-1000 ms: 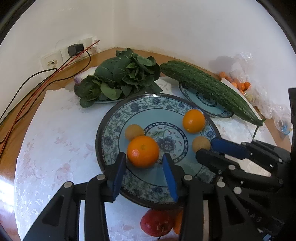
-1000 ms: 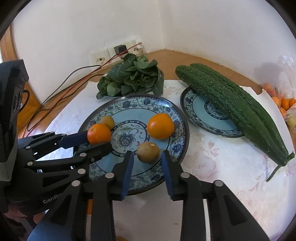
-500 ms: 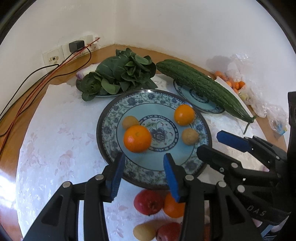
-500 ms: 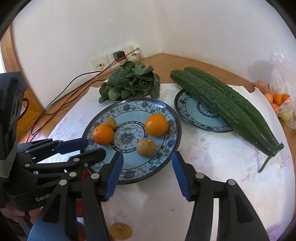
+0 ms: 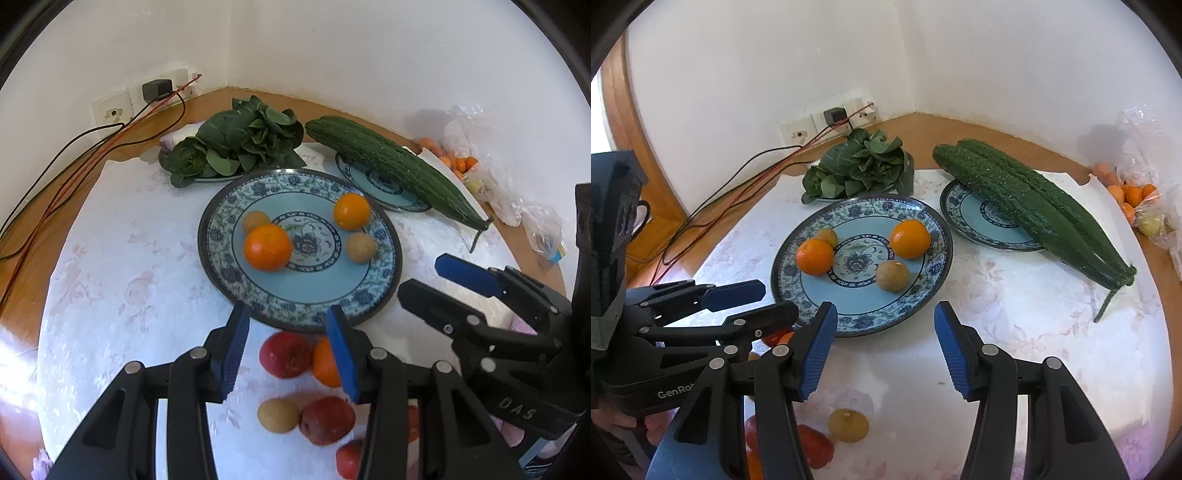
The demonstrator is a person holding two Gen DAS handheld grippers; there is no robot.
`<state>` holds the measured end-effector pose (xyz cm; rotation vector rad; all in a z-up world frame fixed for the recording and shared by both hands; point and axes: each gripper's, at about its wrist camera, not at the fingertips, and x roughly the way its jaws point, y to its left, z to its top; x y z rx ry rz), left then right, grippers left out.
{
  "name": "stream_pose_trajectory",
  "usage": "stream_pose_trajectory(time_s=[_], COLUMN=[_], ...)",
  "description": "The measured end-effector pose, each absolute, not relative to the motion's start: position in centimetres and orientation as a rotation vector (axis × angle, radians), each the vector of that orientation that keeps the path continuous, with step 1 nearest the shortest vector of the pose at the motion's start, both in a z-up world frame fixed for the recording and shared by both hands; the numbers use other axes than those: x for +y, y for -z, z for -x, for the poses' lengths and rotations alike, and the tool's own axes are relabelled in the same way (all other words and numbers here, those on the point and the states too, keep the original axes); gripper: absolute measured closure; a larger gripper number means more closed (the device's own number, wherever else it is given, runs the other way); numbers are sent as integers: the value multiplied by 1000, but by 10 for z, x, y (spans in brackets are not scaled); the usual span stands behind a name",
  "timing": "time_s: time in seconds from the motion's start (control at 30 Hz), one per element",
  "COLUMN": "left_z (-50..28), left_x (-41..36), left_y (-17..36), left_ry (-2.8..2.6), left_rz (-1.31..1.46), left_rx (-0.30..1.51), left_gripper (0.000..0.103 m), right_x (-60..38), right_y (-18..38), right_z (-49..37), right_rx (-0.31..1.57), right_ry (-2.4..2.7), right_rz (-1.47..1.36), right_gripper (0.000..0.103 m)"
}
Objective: Organize fruits
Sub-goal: 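Withdraw both tools from the plate toward the remaining fruit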
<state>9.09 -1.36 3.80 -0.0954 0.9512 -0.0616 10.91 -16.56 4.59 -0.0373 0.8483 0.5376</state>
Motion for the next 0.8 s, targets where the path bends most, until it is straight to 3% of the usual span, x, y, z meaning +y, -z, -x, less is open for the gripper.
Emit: stream_pose_trajectory(time_s=[0.8], left_z=[-45], left_x=[-3], left_y=[-35], left_ry=[41], left_rz=[155], left_rx=[960], left_gripper=[57], right_x=[-178], right_y=[-46], right_z=[-65], right_rx=[844], right_ry=[-529], right_rz=[31], right_gripper=[47])
